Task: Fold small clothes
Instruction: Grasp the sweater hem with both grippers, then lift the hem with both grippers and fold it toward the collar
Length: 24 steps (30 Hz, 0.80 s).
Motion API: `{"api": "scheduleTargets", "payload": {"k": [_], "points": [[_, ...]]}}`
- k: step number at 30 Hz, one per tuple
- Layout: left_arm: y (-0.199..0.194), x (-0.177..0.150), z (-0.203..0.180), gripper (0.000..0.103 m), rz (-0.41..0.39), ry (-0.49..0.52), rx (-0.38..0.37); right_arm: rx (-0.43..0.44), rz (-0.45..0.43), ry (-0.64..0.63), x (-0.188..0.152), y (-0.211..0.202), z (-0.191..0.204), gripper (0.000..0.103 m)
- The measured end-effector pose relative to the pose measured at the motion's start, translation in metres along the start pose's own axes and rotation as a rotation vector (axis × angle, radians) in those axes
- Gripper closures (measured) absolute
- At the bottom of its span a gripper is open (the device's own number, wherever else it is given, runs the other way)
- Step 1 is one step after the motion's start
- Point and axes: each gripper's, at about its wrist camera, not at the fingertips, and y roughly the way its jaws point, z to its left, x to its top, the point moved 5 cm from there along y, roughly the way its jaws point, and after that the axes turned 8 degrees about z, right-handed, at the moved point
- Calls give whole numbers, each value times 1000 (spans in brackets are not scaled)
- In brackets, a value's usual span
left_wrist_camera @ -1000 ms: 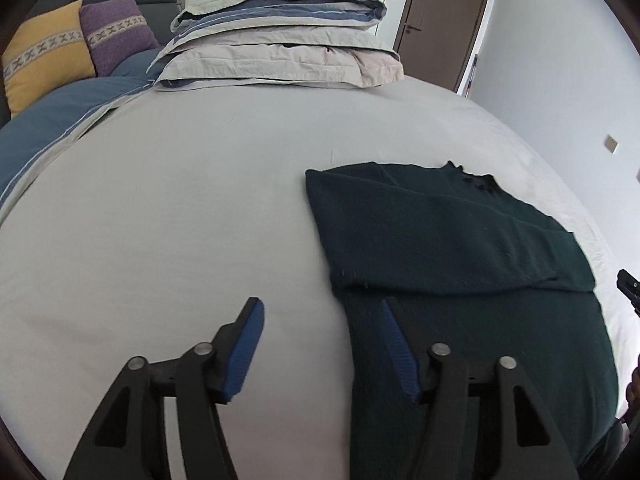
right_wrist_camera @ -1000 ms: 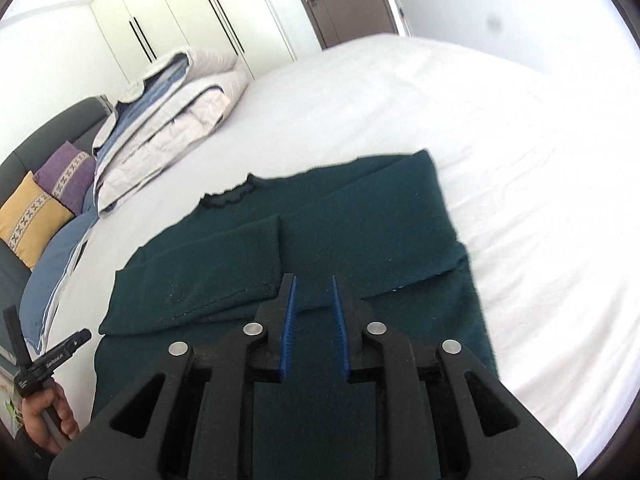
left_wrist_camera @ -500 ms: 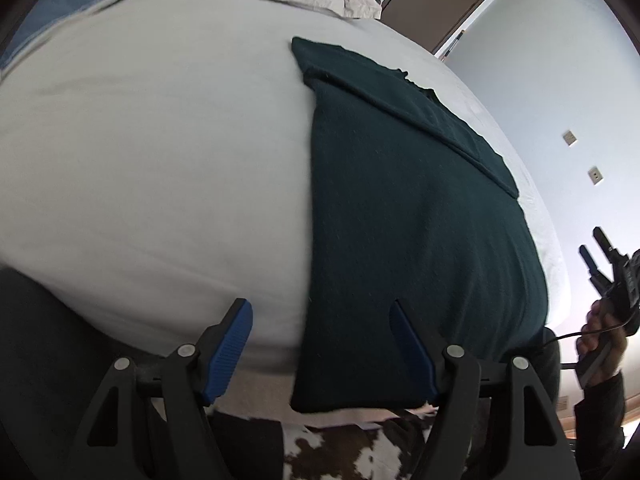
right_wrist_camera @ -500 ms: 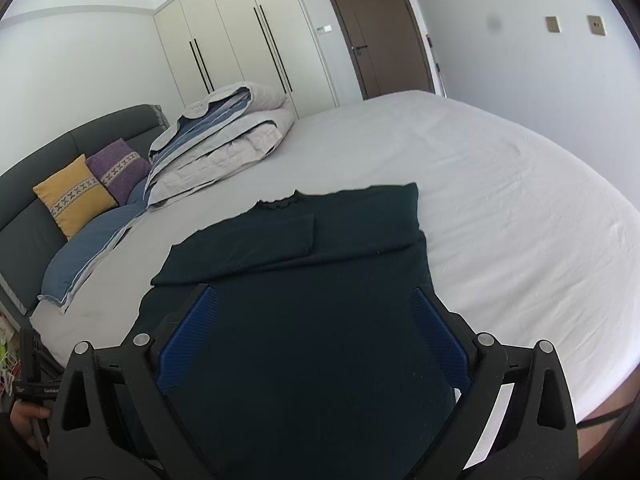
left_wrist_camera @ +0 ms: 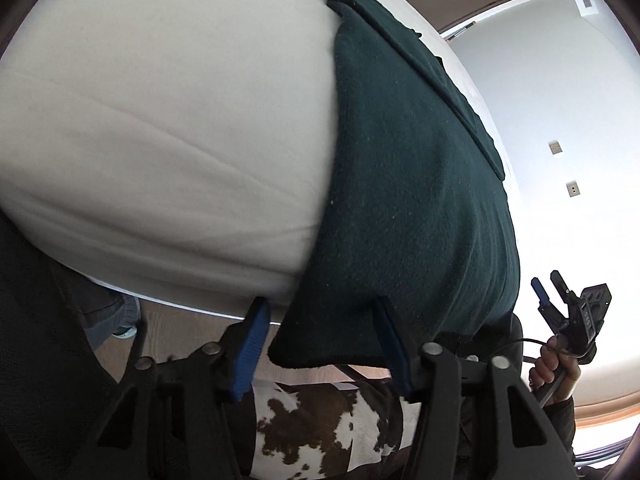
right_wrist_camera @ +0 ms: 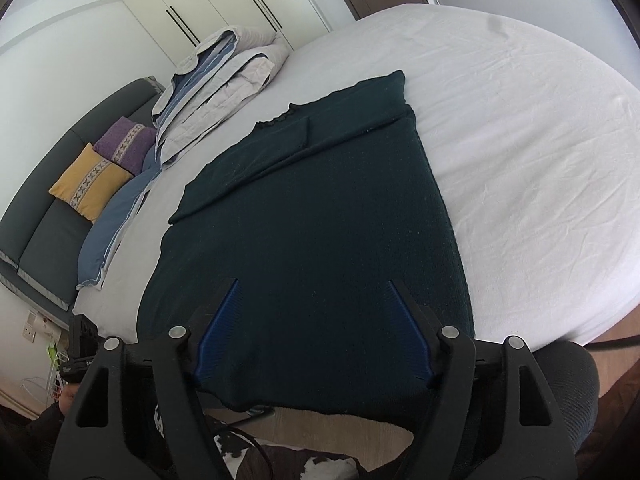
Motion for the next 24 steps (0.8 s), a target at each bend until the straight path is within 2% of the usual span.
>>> {"api": "scheduleTargets", "payload": {"k": [4,7,14,17,20,24], "points": [[3,-2,-6,82,8,14,-15,-34,50,30,-7,-2,-15,32],[0,-4,-6,92,13,19,-22,-59,69,62,-14,-10,-30,32],[-19,-7,-5,96,-20,27,-42,-94,177,163,-22,-17,-66,32],[-28,-5,-7,96,-50,27,-49,-129,231,160,-26,-8,-73,32],[-35,-4,-9,97,-74,30,-61,-127,287,179,-31,5,-80,32],[-47,-2,-13,97,-111,31,-107,-141,320,147,-33,17,-78,32]]}}
